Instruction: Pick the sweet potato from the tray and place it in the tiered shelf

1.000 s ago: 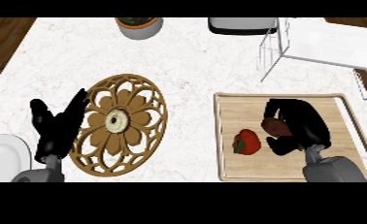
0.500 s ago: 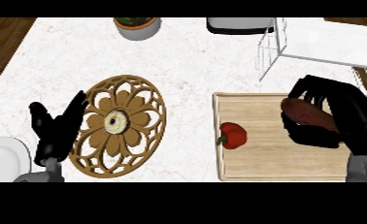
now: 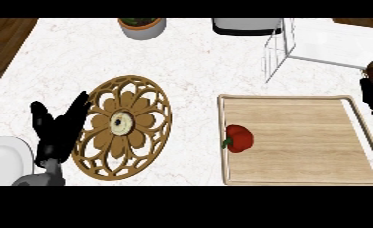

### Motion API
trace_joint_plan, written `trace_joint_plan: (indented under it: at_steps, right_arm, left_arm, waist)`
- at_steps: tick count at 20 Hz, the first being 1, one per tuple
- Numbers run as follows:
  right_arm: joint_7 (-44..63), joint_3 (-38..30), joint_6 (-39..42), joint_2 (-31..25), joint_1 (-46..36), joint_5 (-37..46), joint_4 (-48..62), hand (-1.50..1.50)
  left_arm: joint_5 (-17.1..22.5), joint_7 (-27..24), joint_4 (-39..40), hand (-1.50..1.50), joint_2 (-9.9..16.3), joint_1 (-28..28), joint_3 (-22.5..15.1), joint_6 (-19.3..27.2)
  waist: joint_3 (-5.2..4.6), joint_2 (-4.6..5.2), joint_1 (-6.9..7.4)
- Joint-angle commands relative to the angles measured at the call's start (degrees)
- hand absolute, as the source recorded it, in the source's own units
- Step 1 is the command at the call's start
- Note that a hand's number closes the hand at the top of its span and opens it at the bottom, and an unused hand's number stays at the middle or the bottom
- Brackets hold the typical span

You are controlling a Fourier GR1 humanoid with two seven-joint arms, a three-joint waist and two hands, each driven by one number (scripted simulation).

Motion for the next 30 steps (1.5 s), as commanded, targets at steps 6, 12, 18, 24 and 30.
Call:
trace_joint_plan:
  at_steps: [6, 12, 18, 24, 30]
  right_arm:
    - [0.64, -11.21, 1.51, -11.38, -16.59, -5.94, 18.96, 1.50]
    - [-3.99, -9.18, -0.64, -16.33, -23.61, -3.45, 31.37, 1.50]
    - [-15.56, -8.29, -1.12, -20.35, -26.56, -2.03, 46.36, 1.50]
    - [-27.13, -4.87, -3.49, -22.63, -29.44, 2.18, 59.39, 1.50]
    - [-33.06, -2.26, -9.39, -21.71, -32.53, 6.93, 69.47, 1.50]
  left_arm:
    - [-1.83, -0.08, 0.25, 0.00, -2.63, 0.91, -2.10, 0.65]
    - [-0.97, 1.49, 2.01, 0.00, -2.03, -2.94, -0.21, 0.24]
    - [-1.33, 1.30, 1.86, 0.00, -1.76, -1.24, -0.58, -1.05]
    - [-1.79, -1.62, 6.35, 0.00, -1.21, -3.37, 0.72, -2.00]
    - [-0.54, 2.11, 0.88, 0.00, -0.80, -0.94, 0.92, -2.64]
  waist:
    - [-0.22, 0.53, 0.90]
    - [-0.23, 0.56, 0.93]
    - [-0.20, 0.65, 1.17]
    - [-0.21, 0.96, 1.48]
    - [-0.19, 0.72, 1.63]
